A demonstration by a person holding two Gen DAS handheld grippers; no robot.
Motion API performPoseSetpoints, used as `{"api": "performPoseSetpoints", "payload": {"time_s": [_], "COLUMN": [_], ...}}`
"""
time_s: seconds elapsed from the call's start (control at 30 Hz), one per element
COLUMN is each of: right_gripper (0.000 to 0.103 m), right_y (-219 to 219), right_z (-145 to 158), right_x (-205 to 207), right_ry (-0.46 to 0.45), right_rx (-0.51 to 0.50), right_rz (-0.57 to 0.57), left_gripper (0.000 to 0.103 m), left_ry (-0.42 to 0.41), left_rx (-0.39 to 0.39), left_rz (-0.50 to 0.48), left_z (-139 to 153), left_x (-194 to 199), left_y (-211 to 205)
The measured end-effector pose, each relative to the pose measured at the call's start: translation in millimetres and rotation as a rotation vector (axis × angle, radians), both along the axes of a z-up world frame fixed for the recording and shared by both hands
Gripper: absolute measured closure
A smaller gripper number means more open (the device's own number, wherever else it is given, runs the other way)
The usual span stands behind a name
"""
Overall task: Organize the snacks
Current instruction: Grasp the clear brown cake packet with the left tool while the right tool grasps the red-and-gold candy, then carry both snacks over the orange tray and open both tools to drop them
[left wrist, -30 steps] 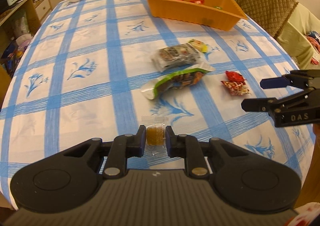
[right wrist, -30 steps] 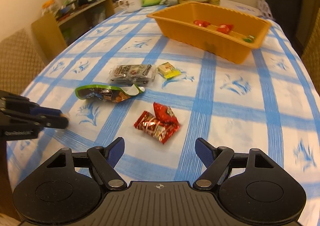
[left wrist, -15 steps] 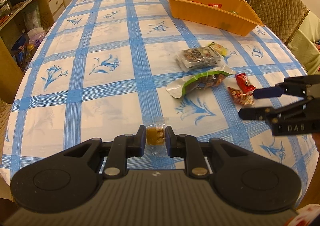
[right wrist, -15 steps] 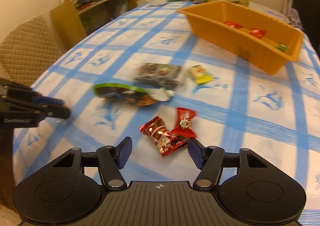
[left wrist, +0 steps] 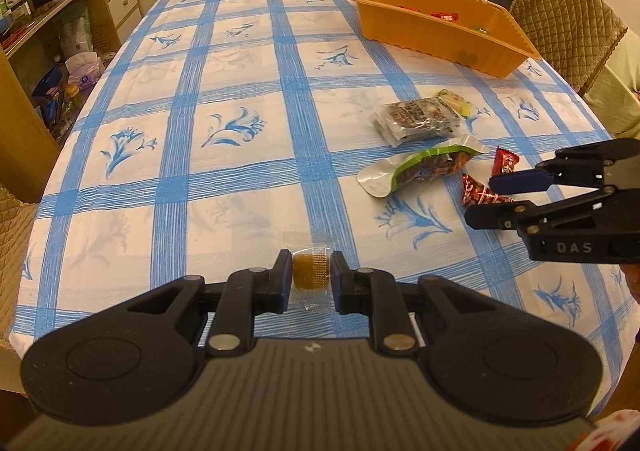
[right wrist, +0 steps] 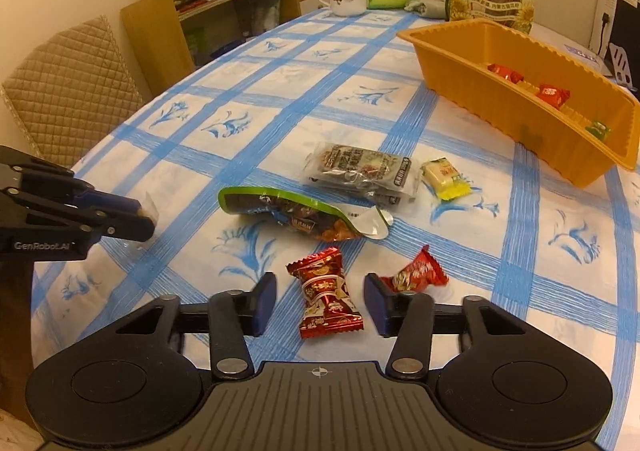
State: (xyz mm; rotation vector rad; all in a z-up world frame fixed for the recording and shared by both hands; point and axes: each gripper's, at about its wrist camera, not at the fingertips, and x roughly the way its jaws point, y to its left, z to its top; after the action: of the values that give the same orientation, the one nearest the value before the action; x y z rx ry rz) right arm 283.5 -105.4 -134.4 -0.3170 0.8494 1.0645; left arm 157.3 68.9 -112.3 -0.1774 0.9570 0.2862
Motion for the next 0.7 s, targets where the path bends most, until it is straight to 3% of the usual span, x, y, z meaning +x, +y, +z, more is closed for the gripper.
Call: {"api": "performPoseSetpoints", "payload": {"time_s": [0.13, 0.23, 0.7], "right_gripper": [0.066, 0.078, 0.079], "right_y": [5.6, 7.1, -4.2], "right_z": [-3.4, -3.9, 6.8], "right_x": [-1.3, -1.9, -1.9], "right_ry": [-0.022, -0.036, 0.023], "right_rx": [-0.019, -0.029, 0.010], "right_rz": [-0.001, -0.006, -0.068], "left_gripper": [0.085, 0.085, 0.085], "left_ry": [-0.001, -0.002, -0.022], "left_rx": [-0.001, -0.001, -0.004], "left_rz": [0.009, 0.014, -0.018], "left_z": [0.5, 0.5, 10.8], "left_x": [-2.5, -3.2, 0.1], "left_y": [3.2, 5.9, 4.7]}}
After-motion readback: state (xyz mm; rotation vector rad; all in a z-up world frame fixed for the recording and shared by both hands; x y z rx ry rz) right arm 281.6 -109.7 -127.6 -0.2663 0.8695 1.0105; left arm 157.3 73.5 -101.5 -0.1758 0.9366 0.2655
